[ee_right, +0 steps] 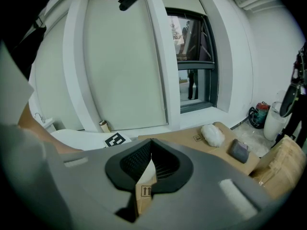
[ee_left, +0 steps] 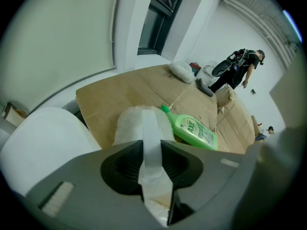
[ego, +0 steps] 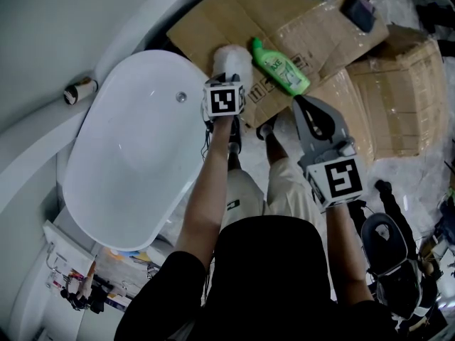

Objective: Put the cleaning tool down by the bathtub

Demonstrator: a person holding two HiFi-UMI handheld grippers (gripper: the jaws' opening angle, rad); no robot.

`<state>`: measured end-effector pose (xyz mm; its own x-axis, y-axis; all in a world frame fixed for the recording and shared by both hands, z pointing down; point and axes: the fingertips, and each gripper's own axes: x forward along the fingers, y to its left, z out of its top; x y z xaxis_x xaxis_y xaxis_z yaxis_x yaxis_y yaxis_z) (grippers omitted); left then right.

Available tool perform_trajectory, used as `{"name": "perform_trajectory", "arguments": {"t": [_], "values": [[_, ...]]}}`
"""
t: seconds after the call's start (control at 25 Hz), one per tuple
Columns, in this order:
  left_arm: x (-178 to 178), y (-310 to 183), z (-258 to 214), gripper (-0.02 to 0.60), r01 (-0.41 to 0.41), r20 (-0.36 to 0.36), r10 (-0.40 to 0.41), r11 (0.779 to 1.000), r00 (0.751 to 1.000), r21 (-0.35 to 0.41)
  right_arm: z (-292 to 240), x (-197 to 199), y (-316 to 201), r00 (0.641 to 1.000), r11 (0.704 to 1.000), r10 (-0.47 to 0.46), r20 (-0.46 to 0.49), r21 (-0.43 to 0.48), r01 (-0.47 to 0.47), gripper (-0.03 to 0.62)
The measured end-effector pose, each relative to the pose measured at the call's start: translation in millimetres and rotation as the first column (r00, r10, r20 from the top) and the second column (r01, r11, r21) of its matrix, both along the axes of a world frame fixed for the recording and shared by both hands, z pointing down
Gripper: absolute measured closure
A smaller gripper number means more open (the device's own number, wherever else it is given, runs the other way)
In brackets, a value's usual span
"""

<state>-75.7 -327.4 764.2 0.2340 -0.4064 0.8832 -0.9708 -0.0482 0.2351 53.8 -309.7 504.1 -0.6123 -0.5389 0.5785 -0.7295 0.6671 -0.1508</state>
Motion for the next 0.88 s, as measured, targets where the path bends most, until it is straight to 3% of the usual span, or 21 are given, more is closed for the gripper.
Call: {"name": "perform_trajectory", "arguments": {"t": [0.36,0.44,0.64,0.88], "values": [[7,11,9,0.471,0.015,-0.033,-0.016,0.999,0.999,-0.044,3,2,-1,1.000,1.000,0.002,0.003,-0.011,-0.002,0.585],[9,13,10,0.432,0.010,-0.033,-0.012,0.998,0.999,-0.056,3,2,-1,1.000,1.000,0.004,0.005,-0.012,-0.004,0.585],[12,3,4,0.423,-0.012,-0.026,0.012,1.000,1.000,-0.005,3,3,-1,1.000,1.000,0.004,0.004,-0.010,-0.004,0.585],[15,3,1,0.422,-0.026,-0.027,0.026,1.000,0.999,-0.005,0,3,-1,1.000,1.000,0.008,0.003,-0.005,-0.008,0.585]]}}
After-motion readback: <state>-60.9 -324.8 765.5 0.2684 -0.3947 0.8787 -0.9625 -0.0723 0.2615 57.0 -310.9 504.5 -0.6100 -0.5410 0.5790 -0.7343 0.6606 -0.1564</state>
